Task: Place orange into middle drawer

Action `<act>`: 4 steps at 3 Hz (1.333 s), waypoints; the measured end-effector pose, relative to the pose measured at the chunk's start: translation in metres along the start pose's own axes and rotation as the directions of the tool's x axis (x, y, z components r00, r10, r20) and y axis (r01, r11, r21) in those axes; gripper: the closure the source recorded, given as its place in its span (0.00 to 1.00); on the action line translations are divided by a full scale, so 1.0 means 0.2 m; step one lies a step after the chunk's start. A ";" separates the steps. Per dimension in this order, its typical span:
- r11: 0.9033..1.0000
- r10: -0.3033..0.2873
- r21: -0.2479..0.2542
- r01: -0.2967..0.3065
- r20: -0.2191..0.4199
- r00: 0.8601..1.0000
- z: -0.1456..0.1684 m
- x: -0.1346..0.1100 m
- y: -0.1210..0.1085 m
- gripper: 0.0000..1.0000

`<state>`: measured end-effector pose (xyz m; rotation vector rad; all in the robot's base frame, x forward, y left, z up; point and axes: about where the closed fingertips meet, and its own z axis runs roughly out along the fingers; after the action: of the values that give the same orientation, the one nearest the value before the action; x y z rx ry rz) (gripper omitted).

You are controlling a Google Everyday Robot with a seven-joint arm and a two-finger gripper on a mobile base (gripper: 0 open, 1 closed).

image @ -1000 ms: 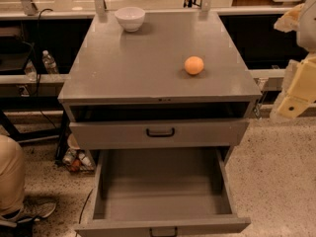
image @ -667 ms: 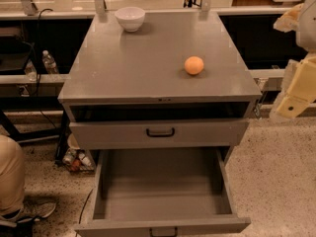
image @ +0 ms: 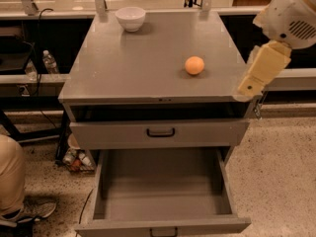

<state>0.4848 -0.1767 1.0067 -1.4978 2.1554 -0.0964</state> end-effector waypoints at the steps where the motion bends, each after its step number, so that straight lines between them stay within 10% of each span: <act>1: 0.992 0.126 -0.035 -0.123 0.082 0.989 0.20 -0.12 -0.11 0.00; 4: 0.935 0.353 -0.035 -0.353 0.202 0.914 0.60 -0.03 -0.40 0.00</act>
Offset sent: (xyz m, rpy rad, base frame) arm 0.1099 0.0328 -0.0662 0.2857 0.0635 -0.1912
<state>0.6077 -0.1763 0.9321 -1.0409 2.2128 0.1752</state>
